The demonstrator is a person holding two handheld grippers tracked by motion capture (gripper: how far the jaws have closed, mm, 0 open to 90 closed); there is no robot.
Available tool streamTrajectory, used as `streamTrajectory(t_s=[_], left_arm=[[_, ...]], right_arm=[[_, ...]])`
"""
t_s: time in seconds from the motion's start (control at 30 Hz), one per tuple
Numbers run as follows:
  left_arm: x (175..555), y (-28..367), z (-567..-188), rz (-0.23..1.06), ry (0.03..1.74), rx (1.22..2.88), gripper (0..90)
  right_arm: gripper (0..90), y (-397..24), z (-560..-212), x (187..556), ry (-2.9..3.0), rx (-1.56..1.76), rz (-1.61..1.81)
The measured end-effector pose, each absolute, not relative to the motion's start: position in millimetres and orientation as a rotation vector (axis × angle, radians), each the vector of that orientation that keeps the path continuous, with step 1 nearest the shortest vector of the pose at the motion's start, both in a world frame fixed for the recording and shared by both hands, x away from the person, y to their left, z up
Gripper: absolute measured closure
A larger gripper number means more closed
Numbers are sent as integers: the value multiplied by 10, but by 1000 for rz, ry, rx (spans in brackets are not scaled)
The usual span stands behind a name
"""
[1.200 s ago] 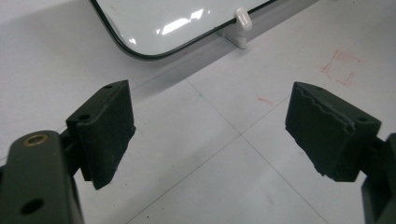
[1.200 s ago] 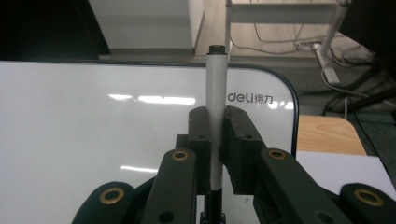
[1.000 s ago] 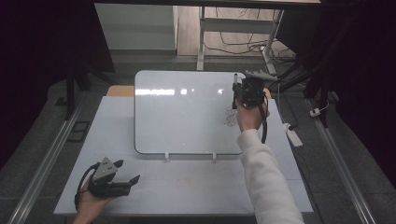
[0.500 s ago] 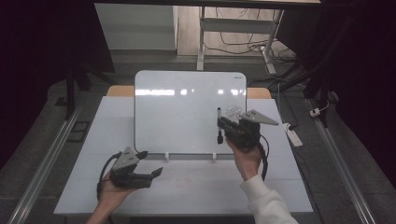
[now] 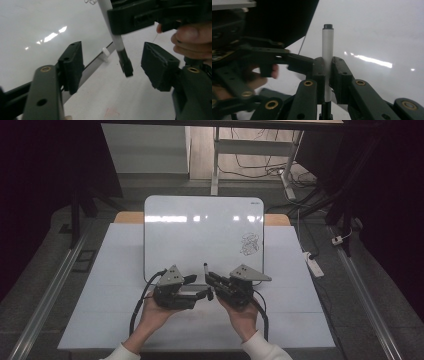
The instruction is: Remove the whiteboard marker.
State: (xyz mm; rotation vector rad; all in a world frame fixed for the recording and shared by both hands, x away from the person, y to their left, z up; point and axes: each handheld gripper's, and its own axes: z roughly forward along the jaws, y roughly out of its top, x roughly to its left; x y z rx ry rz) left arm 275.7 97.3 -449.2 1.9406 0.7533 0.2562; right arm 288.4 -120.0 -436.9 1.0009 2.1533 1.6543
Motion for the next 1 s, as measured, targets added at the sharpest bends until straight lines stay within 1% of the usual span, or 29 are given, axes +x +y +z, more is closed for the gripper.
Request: streamTrajectory(t_s=[0.17,0.23,0.33,0.43,0.5,0.63,0.7,0.83,1.0], left_arm=[[2762,976,-4506,241,737,1953,553],[2760,976,-4509,235,734,1960,605],[2750,973,-4509,230,722,1968,733],[2758,1014,-4502,229,740,1967,804],[2761,1038,-4497,221,736,1970,810],[2752,1100,-4477,197,708,1973,813],[2748,1131,-4468,190,693,1967,814],[2749,1244,-4441,81,604,1976,814],[2733,1209,-4446,10,534,2003,813]], right_arm=[[809,-1114,-4390,2799,2156,968,1669],[809,-1089,-4388,2773,2155,959,1674],[808,-1062,-4390,2752,2151,949,1683],[800,-1057,-4383,2736,2151,934,1685],[774,-1063,-4374,2735,2159,918,1703],[636,-1142,-4312,2775,2188,825,1769],[548,-1237,-4278,2827,2245,733,1787],[496,-1399,-4290,2935,2452,520,1743],[488,-1514,-4421,3007,2602,374,1707]])
